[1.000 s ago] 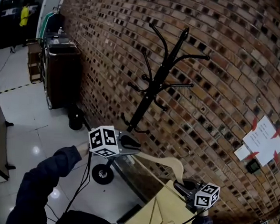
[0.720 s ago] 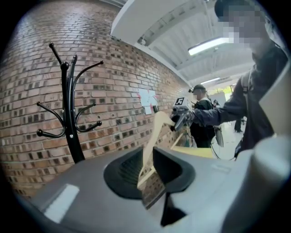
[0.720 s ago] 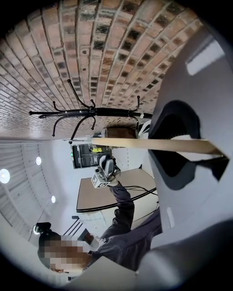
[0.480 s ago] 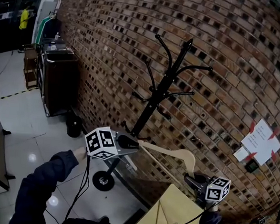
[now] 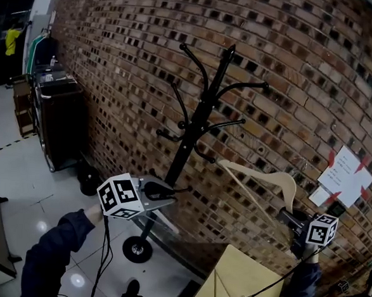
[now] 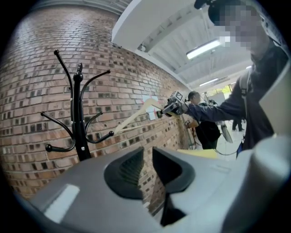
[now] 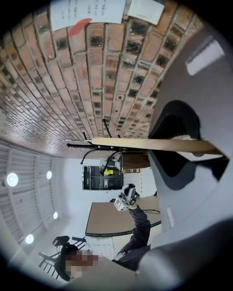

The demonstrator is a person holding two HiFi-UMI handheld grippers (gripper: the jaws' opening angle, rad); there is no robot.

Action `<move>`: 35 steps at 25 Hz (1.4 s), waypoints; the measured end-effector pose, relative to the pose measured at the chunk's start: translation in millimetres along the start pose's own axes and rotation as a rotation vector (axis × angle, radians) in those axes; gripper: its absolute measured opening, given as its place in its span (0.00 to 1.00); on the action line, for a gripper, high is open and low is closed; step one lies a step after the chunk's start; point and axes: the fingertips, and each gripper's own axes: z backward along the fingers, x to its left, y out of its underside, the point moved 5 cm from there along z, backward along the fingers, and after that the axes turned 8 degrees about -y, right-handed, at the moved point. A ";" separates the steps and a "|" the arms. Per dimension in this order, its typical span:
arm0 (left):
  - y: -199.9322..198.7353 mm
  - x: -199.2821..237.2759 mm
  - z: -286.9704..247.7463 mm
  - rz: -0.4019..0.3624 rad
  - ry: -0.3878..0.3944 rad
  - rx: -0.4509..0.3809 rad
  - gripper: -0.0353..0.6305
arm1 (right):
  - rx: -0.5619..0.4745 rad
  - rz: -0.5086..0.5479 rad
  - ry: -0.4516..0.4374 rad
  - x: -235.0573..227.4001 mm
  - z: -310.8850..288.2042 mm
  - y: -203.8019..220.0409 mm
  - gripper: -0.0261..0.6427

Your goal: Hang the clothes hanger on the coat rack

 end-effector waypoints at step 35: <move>-4.4 221.3 -9.3 -0.074 0.118 -0.123 0.14 | 0.087 0.290 -0.105 -88.7 -285.6 -263.7 0.11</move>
